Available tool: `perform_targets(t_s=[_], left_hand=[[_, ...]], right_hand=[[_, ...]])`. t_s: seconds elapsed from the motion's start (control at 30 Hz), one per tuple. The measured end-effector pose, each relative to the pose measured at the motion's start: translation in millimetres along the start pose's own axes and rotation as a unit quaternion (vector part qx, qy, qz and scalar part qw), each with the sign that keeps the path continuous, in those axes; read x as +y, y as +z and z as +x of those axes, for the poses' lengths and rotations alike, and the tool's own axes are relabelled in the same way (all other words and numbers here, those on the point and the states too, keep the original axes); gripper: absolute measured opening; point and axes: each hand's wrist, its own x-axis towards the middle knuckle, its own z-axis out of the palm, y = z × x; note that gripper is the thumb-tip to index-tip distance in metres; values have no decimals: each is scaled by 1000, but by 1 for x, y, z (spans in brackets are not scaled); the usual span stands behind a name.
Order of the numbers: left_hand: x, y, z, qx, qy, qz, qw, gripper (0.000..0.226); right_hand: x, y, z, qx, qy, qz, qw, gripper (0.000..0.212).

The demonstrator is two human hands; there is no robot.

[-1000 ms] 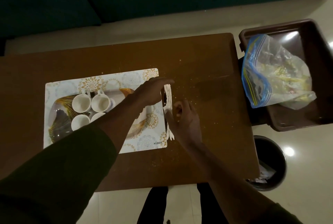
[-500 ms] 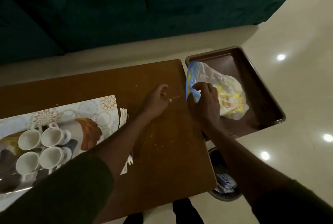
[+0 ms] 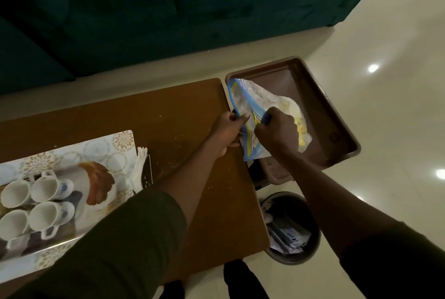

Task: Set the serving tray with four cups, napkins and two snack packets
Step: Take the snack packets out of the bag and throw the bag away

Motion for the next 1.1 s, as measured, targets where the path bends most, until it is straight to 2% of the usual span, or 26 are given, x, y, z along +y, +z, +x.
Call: perform_targets(t_s=[0.13,0.2,0.27,0.33,0.43,0.53,0.63,0.7,0.8,0.93,1.0,1.07,1.1], left_hand=[[9,20,-3,3,12,-7,1000,18],[20,23,-8,32,48,-70,996,13],[37,19,-15,61,88,-160,981,27],[53,8,-25,115,139,-211,961,36],[66,-21,-40,199,209,-256,923,37],[63,-61,-57,225,249,-258,906,31],[41,-98,-71,236,257,-143,926,19],[16,-115,-75,238,220,-105,940,28],[-19,-135,-79,223,195,-73,952,31],[-46,-146,-83,199,190,-58,960,31],[-53,-148,-82,204,185,-58,960,23],[-55,-148,-82,205,177,-55,961,14],[-56,-147,-82,201,176,-58,962,15]], right_hand=[[-5,-32,3,74,-11,45,996,8],[-13,-49,5,121,-29,72,990,6],[-26,-65,6,165,-45,117,978,6],[-47,-77,5,182,-56,169,967,19],[-81,-79,1,154,-61,204,965,10],[-99,-66,-15,114,-74,186,973,10],[-98,-36,-36,93,-75,190,975,7],[-92,-11,-49,38,-28,195,980,9],[-83,20,-70,-21,-28,174,984,2],[-82,35,-84,-22,-93,104,990,27],[-91,36,-85,-21,-126,99,987,40],[-107,32,-87,-10,-163,128,978,42],[-116,29,-89,6,-190,151,970,37]])
